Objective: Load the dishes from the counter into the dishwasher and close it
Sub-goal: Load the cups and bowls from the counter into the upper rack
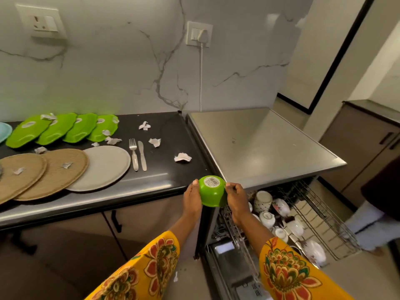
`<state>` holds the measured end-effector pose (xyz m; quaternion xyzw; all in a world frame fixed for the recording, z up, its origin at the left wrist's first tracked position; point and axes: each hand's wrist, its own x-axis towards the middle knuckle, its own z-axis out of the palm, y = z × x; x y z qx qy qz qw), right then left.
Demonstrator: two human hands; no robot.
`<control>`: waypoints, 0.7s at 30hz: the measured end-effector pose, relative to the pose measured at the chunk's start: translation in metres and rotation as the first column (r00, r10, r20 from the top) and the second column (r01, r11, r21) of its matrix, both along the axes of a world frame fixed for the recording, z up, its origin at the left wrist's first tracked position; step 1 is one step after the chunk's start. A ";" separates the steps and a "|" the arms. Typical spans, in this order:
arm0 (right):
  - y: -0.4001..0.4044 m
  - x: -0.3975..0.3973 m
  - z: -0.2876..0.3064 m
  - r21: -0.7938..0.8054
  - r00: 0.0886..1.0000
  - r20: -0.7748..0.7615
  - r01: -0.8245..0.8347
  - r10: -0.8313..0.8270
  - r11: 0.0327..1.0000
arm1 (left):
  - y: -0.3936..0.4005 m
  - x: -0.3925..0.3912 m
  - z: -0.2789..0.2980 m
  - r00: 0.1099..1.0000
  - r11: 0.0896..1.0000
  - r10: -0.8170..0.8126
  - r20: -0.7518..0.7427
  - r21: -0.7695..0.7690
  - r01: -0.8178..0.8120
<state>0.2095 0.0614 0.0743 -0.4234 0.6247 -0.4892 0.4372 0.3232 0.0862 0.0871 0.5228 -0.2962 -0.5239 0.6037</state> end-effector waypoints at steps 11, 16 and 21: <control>0.008 -0.119 -0.010 0.087 0.999 -0.007 0.044 -0.043 0.995 | 0.007 -0.115 -0.021 0.997 0.993 -0.075 -0.037 0.084 0.077; 0.008 -0.177 -0.026 0.148 0.998 -0.028 0.059 -0.056 0.987 | 0.006 -0.170 -0.030 0.993 0.983 -0.108 -0.051 0.143 0.114; 0.012 -0.223 -0.032 0.181 0.998 0.002 0.065 -0.067 0.981 | 0.003 -0.212 -0.042 0.989 0.955 -0.143 -0.040 0.257 0.149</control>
